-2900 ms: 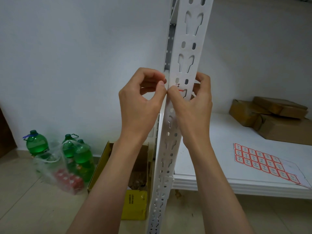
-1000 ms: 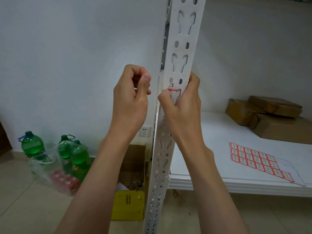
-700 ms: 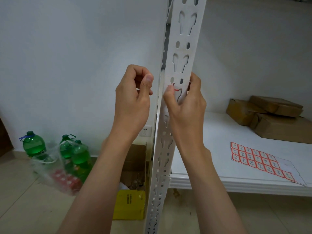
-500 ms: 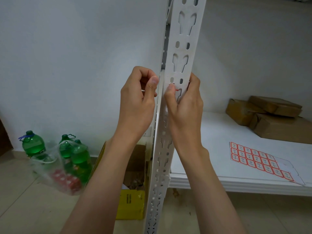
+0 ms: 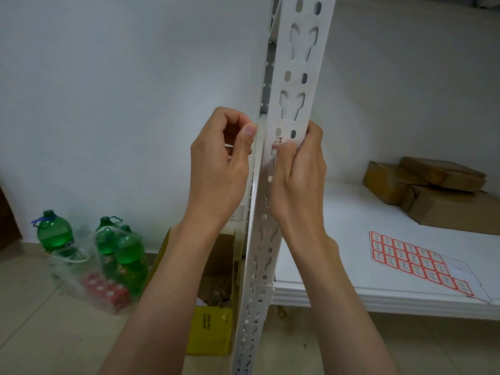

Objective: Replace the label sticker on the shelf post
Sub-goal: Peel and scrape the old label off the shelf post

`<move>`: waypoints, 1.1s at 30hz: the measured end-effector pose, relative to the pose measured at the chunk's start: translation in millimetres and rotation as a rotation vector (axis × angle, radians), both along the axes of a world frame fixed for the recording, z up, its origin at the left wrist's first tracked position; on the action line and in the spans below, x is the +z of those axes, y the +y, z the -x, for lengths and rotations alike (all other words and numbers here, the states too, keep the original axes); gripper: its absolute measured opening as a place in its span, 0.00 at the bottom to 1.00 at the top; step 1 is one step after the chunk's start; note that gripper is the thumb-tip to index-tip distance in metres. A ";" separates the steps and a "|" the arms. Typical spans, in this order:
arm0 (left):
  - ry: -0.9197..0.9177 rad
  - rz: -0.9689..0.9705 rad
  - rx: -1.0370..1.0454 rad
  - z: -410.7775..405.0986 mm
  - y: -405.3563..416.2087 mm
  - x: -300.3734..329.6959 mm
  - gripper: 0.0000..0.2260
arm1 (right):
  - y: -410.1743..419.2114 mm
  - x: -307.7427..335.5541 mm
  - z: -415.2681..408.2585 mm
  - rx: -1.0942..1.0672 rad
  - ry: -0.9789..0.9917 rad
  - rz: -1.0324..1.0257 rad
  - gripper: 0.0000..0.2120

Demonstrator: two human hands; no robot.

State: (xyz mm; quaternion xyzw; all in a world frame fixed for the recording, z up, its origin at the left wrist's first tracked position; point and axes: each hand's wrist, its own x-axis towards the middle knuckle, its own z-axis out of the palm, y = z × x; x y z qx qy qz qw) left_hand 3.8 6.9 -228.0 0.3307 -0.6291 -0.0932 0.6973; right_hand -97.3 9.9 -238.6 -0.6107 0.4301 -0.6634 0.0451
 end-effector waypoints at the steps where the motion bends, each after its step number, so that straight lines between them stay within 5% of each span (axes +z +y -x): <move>1: 0.001 0.000 0.000 -0.2 -0.2 0.0 0.02 | 0.1 0.5 -0.6 0.005 -0.009 -0.018 0.08; 24: -0.021 -0.008 -0.042 5.1 2.3 -1.4 0.02 | 2.5 15.2 -5.5 0.098 -0.031 -0.130 0.11; 33: -0.028 -0.010 -0.001 3.8 1.0 -0.4 0.02 | 10.1 18.6 0.5 0.200 -0.097 -0.218 0.03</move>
